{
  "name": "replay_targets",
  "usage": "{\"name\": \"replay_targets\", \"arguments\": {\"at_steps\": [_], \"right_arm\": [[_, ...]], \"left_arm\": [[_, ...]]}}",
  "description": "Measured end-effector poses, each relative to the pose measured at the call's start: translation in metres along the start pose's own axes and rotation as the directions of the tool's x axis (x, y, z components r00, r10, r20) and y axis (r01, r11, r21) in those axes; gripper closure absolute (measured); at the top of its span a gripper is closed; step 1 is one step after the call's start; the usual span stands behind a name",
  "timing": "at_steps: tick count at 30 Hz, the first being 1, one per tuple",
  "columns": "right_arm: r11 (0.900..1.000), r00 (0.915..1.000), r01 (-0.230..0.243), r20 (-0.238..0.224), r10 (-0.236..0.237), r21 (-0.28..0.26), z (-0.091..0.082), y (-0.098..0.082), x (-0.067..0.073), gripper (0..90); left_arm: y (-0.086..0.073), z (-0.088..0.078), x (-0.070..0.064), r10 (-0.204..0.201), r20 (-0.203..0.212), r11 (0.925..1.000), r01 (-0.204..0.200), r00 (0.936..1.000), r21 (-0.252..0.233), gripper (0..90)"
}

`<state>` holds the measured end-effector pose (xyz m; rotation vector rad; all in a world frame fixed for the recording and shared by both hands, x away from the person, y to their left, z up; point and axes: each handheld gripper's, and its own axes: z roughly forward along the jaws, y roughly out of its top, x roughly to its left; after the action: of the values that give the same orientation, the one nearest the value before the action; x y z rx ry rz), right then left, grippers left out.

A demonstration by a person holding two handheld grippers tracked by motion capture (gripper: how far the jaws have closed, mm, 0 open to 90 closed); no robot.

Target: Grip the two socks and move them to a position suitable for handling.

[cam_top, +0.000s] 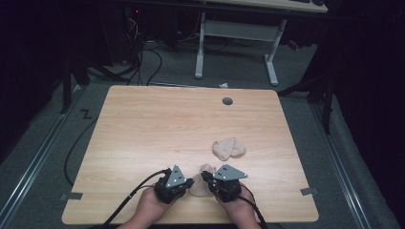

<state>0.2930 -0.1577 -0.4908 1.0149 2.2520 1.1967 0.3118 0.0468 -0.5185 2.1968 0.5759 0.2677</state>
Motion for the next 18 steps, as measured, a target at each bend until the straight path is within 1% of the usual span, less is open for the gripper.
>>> {"name": "replay_targets", "arguments": {"at_steps": [1, 4, 6, 7, 8, 10, 18], "right_arm": [[1.000, 1.0000, -0.003, 0.002, 0.003, 0.003, -0.001, 0.000, 0.000, 85.7], [1.000, 0.9999, -0.010, 0.008, 0.010, -0.004, -0.004, -0.002, -0.004, 85.7], [1.000, 0.9999, -0.013, 0.010, 0.013, -0.004, -0.004, -0.002, -0.004, 85.6], [1.000, 0.9999, -0.012, 0.011, 0.012, -0.007, -0.004, -0.002, -0.006, 85.7], [1.000, 0.9997, -0.018, 0.016, 0.018, -0.006, -0.005, -0.003, -0.007, 85.6], [1.000, 0.9997, -0.016, 0.017, 0.016, -0.005, -0.005, -0.003, -0.008, 85.6], [0.999, 0.9989, -0.032, 0.034, 0.031, 0.004, -0.008, -0.008, -0.012, 85.5]], "left_arm": [[-0.001, 0.004, -0.002, 0.010, -0.003, 0.9997, -0.010, 0.9999, 0.023, 85.7], [-0.003, 0.010, 0.000, 0.003, -0.003, 0.9985, -0.003, 1.0000, 0.056, 85.6], [-0.004, 0.009, 0.000, 0.006, -0.004, 0.9985, -0.006, 1.0000, 0.055, 85.6], [-0.004, 0.008, 0.000, 0.012, -0.007, 0.9982, -0.011, 0.9999, 0.059, 85.4], [-0.005, 0.007, 0.001, 0.029, -0.020, 0.9974, -0.027, 0.9994, 0.067, 84.8], [-0.006, 0.006, 0.001, 0.035, -0.026, 0.9970, -0.033, 0.9990, 0.069, 84.5], [-0.013, -0.006, 0.014, 0.026, -0.070, 0.9958, -0.019, 0.9972, 0.090, 82.8]]}}
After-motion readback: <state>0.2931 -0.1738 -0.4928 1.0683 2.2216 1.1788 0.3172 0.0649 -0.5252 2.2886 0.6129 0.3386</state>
